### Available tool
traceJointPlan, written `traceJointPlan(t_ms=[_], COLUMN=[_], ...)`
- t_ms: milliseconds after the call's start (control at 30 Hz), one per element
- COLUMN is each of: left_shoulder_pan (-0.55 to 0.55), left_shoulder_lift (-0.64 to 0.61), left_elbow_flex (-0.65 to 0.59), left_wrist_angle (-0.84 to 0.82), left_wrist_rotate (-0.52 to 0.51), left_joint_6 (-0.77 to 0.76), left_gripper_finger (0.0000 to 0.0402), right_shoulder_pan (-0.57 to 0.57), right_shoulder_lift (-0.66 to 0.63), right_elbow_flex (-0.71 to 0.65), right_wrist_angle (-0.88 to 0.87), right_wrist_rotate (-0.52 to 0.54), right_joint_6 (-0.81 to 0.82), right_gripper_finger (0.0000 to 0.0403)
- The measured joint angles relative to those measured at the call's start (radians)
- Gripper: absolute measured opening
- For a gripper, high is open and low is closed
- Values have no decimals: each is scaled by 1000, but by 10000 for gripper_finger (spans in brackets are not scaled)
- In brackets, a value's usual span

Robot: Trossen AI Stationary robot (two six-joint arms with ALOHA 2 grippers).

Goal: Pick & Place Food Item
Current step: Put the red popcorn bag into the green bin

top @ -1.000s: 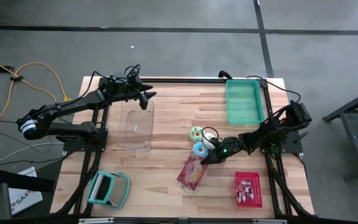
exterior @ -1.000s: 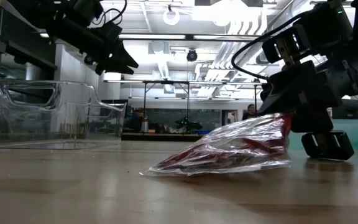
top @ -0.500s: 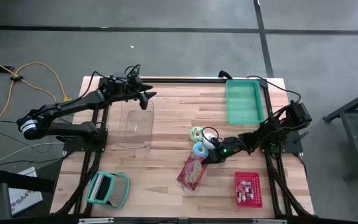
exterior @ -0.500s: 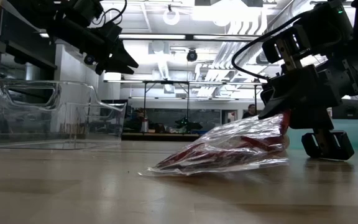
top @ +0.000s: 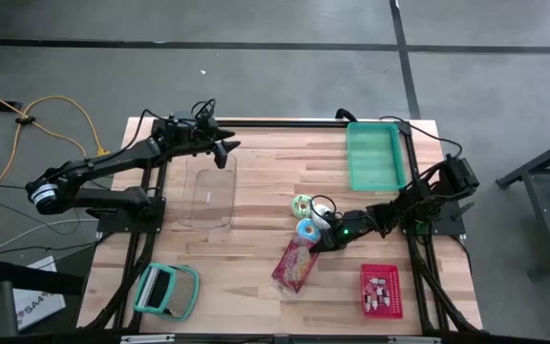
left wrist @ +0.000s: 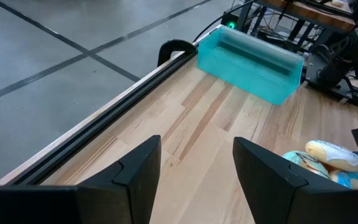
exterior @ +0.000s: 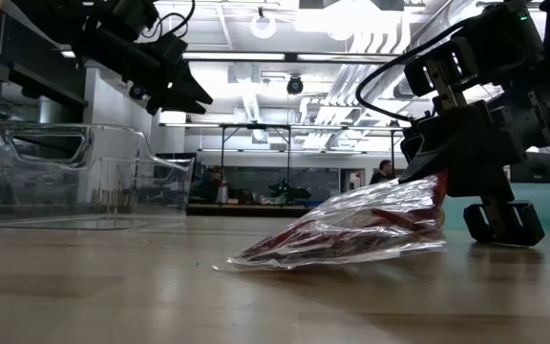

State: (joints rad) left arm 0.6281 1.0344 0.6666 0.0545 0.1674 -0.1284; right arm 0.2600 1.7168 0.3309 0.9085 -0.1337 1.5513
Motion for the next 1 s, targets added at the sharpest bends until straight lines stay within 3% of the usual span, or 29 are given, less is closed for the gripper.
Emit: traceJointPlan(t_ms=[1000], left_shoulder_pan=[0], left_shoulder_lift=[0], left_elbow_flex=[0], left_wrist_angle=[0], left_wrist_rotate=[0], left_joint_6=[-2], left_gripper_finger=[195], right_shoulder_pan=[0], right_shoulder_lift=[3], right_elbow_flex=[-2], right_wrist_angle=[269], right_wrist_rotate=[-24], right_joint_6=[-109], right_gripper_finger=[10])
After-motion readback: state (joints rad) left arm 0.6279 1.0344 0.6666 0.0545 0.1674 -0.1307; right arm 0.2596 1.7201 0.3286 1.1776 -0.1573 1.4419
